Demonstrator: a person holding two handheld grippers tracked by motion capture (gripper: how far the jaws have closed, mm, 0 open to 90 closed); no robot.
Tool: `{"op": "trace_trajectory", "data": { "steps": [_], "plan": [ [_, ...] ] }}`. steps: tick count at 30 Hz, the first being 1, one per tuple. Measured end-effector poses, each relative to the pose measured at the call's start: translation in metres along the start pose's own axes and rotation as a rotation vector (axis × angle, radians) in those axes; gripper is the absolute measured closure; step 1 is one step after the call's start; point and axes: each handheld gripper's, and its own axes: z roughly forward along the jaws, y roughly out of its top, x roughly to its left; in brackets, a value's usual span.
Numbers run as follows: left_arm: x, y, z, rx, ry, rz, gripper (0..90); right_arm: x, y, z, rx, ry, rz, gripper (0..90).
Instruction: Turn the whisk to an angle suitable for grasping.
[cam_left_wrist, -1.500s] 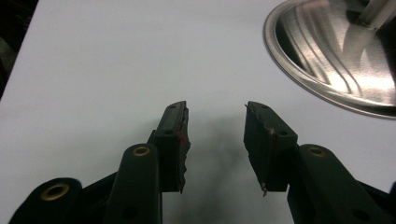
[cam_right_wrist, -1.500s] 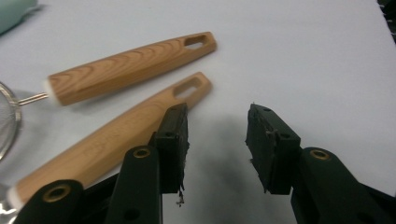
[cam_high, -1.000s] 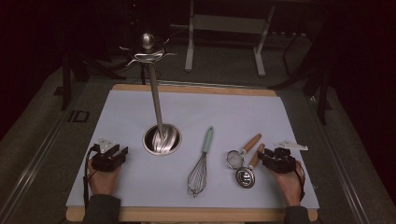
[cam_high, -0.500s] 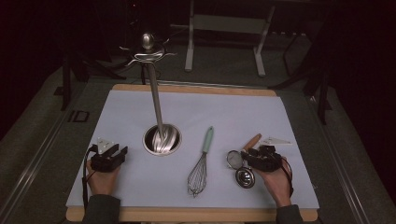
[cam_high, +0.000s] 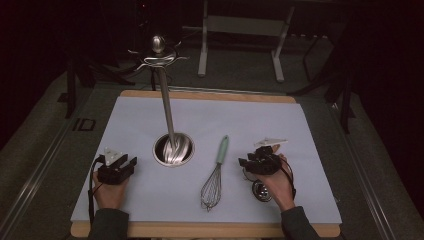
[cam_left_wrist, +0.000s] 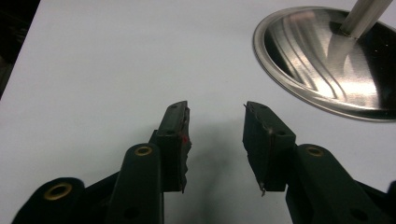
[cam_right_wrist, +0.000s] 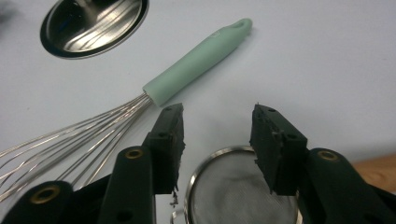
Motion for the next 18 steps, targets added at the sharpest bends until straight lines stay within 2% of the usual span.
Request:
{"op": "trace_trajectory", "data": {
  "steps": [2,3,11,15,18],
  "plan": [
    [-0.001,0.0,0.0,0.005,0.001,0.005,62.2,0.0,0.002,0.004,0.006,0.003,0.002,52.4],
    [-0.001,0.0,0.0,0.004,0.002,0.006,62.3,0.003,0.005,0.013,0.028,0.011,0.014,51.5],
    [-0.001,0.0,0.001,0.005,0.004,0.009,63.4,0.018,0.016,0.038,0.096,0.024,-0.007,53.7],
    [-0.001,0.0,0.001,0.006,0.003,0.007,63.3,0.026,0.024,0.05,0.111,0.035,0.014,49.7],
    [-0.001,0.001,0.002,0.019,0.003,0.012,63.2,0.03,0.028,0.058,0.123,0.012,0.022,45.8]
  ]
}}
